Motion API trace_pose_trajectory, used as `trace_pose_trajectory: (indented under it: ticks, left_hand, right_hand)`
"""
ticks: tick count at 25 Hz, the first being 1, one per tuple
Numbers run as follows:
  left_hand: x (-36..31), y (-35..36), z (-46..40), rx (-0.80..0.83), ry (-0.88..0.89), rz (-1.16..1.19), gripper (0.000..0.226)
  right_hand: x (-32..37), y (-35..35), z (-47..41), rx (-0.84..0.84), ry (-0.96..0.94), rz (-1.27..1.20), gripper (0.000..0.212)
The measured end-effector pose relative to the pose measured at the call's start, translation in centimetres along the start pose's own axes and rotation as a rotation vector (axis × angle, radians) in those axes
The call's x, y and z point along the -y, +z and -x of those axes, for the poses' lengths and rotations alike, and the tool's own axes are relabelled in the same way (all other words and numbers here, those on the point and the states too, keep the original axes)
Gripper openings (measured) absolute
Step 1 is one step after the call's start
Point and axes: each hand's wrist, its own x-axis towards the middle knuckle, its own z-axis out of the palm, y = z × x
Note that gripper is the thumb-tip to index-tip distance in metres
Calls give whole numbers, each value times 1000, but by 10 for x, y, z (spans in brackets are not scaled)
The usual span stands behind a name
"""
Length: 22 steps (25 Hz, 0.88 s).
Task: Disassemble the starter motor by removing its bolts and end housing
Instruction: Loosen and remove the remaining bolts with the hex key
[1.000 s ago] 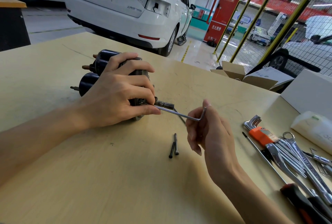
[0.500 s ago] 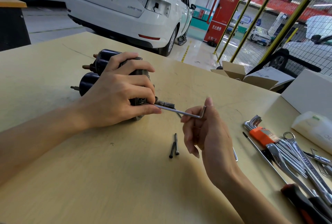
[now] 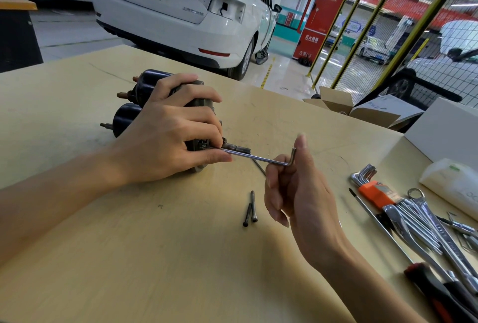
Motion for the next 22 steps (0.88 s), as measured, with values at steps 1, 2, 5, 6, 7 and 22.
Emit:
trace_pose_trajectory:
  ticks: [1,2,5,6,7,22]
  left_hand:
    - [0,0,0,0,1,-1,29]
    - [0,0,0,0,1,-3,29]
    - [0,0,0,1,0,-2,29]
    - [0,0,0,1,0,-2,29]
    - [0,0,0,2,0,-2,29]
    - [1,1,0,-1,6,-1,28]
  right_hand:
    - [0,0,0,2,2,-10,63]
    - [0,0,0,4,4,-19,63]
    - [1,0,0,6,1,-38,63]
    - [1,0,0,7,-3,-40,62]
    - [1,0,0,5,-7,-40,61]
    - [-6,-1,-4,60,-54,-76,46]
